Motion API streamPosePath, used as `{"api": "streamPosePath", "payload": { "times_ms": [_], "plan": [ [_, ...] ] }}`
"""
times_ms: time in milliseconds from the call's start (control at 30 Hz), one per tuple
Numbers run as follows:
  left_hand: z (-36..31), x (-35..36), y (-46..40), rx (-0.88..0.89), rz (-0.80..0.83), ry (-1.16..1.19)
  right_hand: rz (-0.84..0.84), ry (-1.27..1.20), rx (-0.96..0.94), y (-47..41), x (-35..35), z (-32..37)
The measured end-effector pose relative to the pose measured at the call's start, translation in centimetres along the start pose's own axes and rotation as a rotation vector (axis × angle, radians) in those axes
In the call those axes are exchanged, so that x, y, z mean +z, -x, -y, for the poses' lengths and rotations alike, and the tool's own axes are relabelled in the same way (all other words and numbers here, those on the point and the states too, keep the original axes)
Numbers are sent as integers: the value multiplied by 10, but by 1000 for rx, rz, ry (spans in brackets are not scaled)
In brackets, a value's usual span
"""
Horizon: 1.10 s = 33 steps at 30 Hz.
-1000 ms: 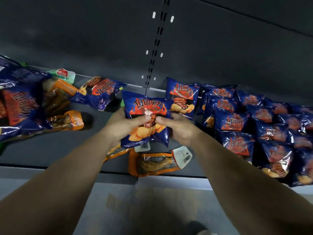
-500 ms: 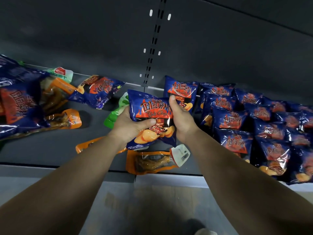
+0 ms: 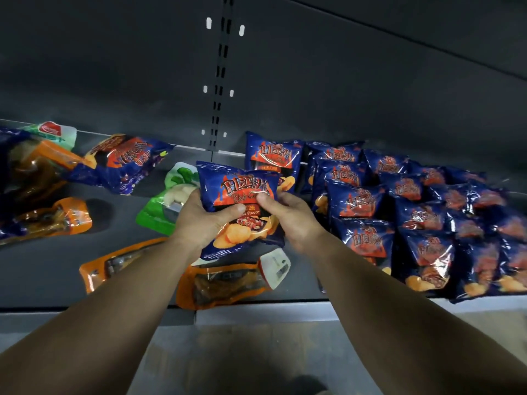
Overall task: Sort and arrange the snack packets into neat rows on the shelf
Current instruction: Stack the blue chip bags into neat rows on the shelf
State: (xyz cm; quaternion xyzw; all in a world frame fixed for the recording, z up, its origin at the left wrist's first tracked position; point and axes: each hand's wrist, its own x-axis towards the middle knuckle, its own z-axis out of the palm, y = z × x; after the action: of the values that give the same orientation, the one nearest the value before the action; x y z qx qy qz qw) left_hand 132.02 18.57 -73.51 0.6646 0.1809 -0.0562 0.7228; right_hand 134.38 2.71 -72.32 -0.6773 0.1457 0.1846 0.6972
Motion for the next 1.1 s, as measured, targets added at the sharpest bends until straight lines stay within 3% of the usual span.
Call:
{"api": "streamPosePath", "payload": {
  "times_ms": [267, 433, 600, 1100],
  "plan": [
    [6, 40, -16, -13, -62, 31, -321, 88, -146, -24, -29, -1],
    [15, 67, -25, 56, -8, 0, -440, 373, -156, -43, -30, 3],
    [27, 76, -33, 129, -3, -139, -445, 635, -53, -50, -35, 2],
    [19, 75, -31, 54, -1, -135, -446, 759, -139, -36, -33, 5]
  ]
}}
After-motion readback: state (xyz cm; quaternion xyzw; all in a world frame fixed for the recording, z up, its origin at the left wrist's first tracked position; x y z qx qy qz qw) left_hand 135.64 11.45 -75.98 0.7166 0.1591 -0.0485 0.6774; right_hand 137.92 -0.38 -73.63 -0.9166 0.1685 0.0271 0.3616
